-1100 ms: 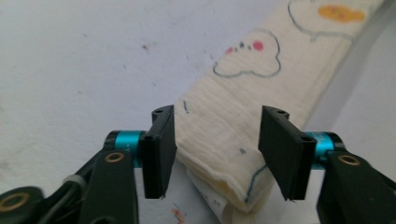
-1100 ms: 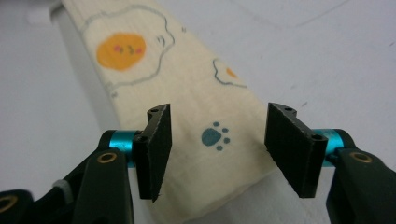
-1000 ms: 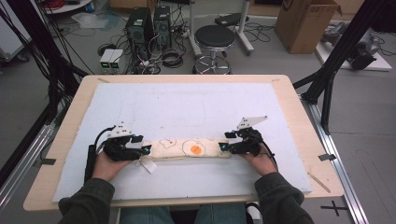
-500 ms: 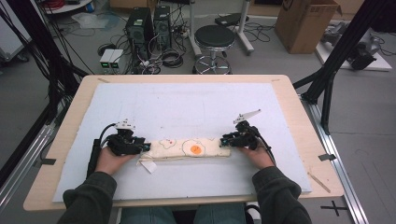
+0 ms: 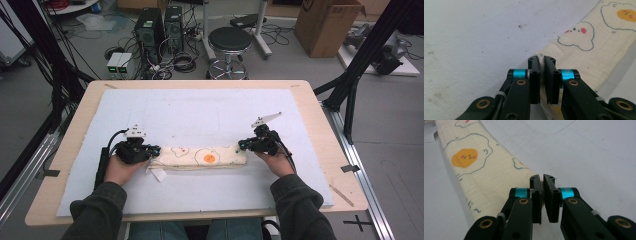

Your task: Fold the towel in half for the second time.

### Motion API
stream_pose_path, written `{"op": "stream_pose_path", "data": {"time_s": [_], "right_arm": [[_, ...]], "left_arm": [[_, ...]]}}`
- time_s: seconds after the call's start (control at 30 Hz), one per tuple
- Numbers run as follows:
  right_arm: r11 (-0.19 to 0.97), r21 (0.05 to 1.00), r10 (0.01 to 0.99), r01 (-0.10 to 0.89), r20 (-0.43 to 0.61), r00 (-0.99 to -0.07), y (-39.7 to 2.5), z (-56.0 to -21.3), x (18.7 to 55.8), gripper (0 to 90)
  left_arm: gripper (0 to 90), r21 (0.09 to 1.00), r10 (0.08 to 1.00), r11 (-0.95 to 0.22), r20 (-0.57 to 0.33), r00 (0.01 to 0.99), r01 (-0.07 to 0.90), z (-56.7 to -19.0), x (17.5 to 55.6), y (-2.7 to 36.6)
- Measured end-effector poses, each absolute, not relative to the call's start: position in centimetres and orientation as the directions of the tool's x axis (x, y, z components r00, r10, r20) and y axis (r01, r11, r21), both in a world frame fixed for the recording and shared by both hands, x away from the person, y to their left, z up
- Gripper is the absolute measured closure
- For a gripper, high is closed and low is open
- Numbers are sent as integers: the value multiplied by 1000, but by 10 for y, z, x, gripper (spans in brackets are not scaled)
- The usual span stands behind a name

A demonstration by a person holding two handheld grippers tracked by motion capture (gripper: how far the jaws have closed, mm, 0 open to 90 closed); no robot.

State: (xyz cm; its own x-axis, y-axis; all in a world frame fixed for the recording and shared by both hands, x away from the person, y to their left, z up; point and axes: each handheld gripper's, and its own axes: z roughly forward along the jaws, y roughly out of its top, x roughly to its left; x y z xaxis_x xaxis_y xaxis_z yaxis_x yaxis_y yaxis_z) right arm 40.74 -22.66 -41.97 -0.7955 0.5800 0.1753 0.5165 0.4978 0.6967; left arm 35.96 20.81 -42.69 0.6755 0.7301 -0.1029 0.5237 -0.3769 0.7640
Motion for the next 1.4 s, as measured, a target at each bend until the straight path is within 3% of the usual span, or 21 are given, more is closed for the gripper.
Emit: {"op": "stream_pose_path", "data": {"time_s": [0.33,0.63,0.87,1.4], "right_arm": [[443,722,642,531,158,-750,-232,-409,433,854],[416,710,682,568,170,-711,-230,-426,450,840],[379,736,684,561,186,-705,-232,-423,448,687],[309,785,679,537,213,-703,-239,-404,434,474]], "left_arm": [[833,784,770,-350,-70,634,512,-418,387,199],[808,766,783,-356,-67,618,535,-427,402,198],[601,788,800,-300,-99,592,538,-423,401,206],[521,811,771,-306,-96,630,499,-410,388,202]]}}
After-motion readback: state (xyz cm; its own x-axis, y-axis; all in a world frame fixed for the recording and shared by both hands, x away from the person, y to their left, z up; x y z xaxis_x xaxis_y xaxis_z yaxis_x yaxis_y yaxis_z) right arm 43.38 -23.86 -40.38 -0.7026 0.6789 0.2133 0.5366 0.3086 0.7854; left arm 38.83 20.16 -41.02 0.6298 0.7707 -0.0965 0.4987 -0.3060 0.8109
